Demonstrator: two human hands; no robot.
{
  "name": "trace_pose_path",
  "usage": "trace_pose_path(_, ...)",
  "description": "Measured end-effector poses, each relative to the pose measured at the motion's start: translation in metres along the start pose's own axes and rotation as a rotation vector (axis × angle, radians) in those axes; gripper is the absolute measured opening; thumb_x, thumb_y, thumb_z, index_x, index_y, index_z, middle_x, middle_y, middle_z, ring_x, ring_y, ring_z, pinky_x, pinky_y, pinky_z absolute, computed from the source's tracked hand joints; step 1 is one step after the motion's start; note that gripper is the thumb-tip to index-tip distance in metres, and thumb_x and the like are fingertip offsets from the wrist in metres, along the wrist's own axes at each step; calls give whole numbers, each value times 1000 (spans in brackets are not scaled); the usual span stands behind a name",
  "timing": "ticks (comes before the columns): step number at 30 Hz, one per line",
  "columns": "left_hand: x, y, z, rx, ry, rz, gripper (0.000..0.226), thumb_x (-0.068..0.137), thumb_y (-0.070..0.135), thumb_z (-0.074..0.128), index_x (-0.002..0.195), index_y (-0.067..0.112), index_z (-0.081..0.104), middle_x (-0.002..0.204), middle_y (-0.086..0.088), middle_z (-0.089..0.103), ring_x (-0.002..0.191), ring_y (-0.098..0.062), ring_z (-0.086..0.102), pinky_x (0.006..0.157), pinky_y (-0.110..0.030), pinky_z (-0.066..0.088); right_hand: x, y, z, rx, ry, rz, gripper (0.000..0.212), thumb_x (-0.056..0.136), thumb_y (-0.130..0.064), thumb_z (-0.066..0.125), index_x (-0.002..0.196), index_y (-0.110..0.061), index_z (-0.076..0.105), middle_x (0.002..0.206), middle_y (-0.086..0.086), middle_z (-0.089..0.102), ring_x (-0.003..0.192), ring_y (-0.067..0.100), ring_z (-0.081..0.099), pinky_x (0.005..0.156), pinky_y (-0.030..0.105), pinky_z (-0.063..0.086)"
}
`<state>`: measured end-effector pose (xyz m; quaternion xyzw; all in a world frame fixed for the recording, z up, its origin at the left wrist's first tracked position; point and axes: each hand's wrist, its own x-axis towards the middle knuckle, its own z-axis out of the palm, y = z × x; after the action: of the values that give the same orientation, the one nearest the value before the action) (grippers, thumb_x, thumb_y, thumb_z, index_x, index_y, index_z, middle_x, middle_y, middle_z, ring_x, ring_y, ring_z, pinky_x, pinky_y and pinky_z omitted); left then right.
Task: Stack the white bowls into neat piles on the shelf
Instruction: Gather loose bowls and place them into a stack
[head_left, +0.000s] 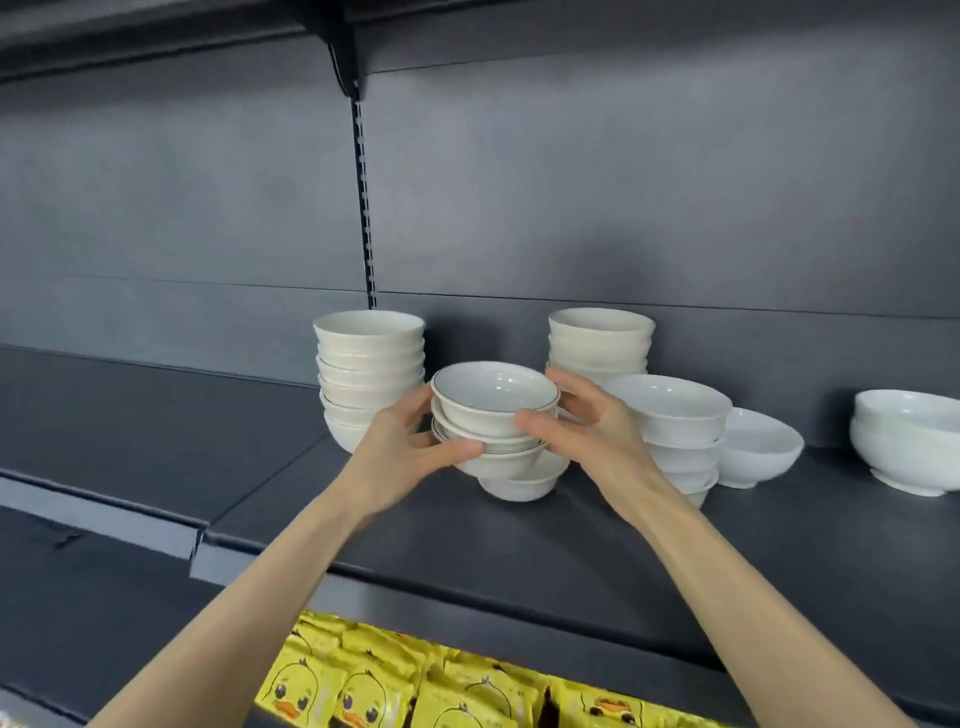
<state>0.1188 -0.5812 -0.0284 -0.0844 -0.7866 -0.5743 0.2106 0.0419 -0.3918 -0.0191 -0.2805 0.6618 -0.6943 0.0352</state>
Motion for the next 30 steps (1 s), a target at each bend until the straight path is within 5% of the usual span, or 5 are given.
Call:
trace_pose_path(6,44,-31,-11,-6,-122,1,59,73,22,77,128,21,55,120,10,66,112,-4,60,90,-23,51,18,9,8,-56,101,2,64,75,-24,79,133,-24,52,120,-9,66,110,2,61,83,18,48)
trace_pose_path(12,66,-55,-18,-44,-255,-18,52,77,14,76,120,34,54,112,19,67,106,4,61,87,-16,50,16,12,22,-176,211,-12,35,80,-12,74,90,-40,55,79,-33,68,83,-17,61,72,9,50)
trace_pose_path(23,79,-76,-24,-142,-406,26,58,80,9,73,132,22,50,120,14,65,108,-3,62,85,-11,48,11,15,42,-226,308,34,30,81,-16,73,89,-38,54,85,-32,62,79,-20,59,67,0,44)
trace_pose_path(30,78,-86,-22,-174,-456,38,64,82,5,71,138,19,44,127,9,62,113,-1,59,88,-11,46,7,23,48,-198,315,46,30,83,-13,71,91,-39,58,91,-25,69,88,-13,63,82,18,53)
